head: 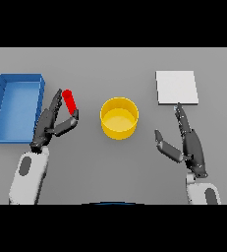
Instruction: Pick up the red beaker and tilt it to pour out 1 green nut into yellow bowl. Pick up the yellow bowl and place it on the metallic measuring scale.
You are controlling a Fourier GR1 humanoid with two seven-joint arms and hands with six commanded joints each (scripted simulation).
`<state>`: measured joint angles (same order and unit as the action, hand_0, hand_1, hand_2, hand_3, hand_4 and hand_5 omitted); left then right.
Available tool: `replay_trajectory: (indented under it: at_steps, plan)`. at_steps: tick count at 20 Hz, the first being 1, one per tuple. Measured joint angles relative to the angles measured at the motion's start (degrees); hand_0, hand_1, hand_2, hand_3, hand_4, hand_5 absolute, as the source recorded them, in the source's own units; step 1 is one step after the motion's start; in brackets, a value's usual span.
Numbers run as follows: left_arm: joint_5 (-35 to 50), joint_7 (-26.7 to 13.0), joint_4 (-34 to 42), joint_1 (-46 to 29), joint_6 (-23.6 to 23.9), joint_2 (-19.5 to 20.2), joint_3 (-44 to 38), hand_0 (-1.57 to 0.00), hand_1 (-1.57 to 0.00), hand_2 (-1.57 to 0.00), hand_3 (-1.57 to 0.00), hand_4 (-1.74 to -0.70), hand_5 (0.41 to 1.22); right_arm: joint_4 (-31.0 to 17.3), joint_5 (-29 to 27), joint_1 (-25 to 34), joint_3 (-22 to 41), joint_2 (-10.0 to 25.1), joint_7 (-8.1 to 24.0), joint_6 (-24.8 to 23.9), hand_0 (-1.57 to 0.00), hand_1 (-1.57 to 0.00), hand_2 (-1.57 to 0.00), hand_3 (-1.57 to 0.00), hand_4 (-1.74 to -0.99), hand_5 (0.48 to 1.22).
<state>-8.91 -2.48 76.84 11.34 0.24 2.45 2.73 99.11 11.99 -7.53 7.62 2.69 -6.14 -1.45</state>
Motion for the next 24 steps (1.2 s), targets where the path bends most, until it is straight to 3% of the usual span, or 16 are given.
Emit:
replay_trajectory:
  at_steps: [4, 9, 15, 18, 19, 20, 22, 24]
  plan:
    - [0.9, 1.3, -8.1, 6.0, 0.1, -0.2, -2.4, 0.00, 0.00, 0.00, 0.00, -1.33, 0.714, -0.1, 0.2, 1.1, -0.1, -0.3, 2.3, -0.5, 0.00, 0.00, 0.00, 0.00, -1.338, 0.688]
    - [0.8, 3.8, -13.4, 10.5, 0.2, 0.0, -3.7, 0.00, 0.00, 0.00, 0.00, -1.32, 0.706, -0.3, -0.4, 0.1, -0.6, 0.0, 0.4, -0.1, 0.00, 0.00, 0.00, 0.00, -1.331, 0.687]
    - [0.8, 4.1, -19.7, 16.2, -0.3, 0.4, -4.9, 0.00, 0.00, 0.00, 0.00, -1.33, 0.715, -0.1, -0.5, 1.2, -0.7, -0.2, 1.9, -0.5, 0.00, 0.00, 0.00, 0.00, -1.311, 0.682]
    - [1.2, 8.2, -23.1, 17.3, -0.4, -0.2, -5.7, 0.00, 0.00, -0.03, 0.00, -1.39, 0.752, 0.2, -0.6, 0.9, -0.8, 0.1, 1.8, -0.3, 0.00, 0.00, 0.00, 0.00, -1.295, 0.683]
    - [1.4, 8.8, -24.1, 18.0, 0.1, -0.5, -6.2, -0.08, -0.08, -0.12, -0.08, -1.42, 0.770, -0.1, -0.4, 0.4, -0.9, 0.4, 1.0, -0.4, 0.00, 0.00, 0.00, 0.00, -1.291, 0.684]
    - [1.6, 9.5, -24.2, 18.1, 0.6, -0.9, -6.5, -0.25, -0.28, -0.31, -0.22, -1.44, 0.795, -0.4, -0.5, 1.2, -1.3, 0.8, 1.9, -0.3, 0.00, 0.00, 0.00, 0.00, -1.289, 0.684]
    - [2.0, 8.7, -25.2, 18.8, 2.3, -2.1, -7.3, -0.68, -0.70, -0.71, -0.71, -1.44, 0.949, 0.4, 0.0, 0.6, -0.6, 0.5, 1.3, -0.2, 0.00, 0.00, 0.00, 0.00, -1.285, 0.683]
    - [0.0, 8.7, -26.8, 19.9, 4.8, -2.0, -7.2, -1.00, -1.01, -1.02, -1.02, -1.44, 1.047, 0.1, -0.4, 0.8, -0.8, 0.4, 1.9, -0.1, 0.00, 0.00, 0.00, 0.00, -1.287, 0.684]
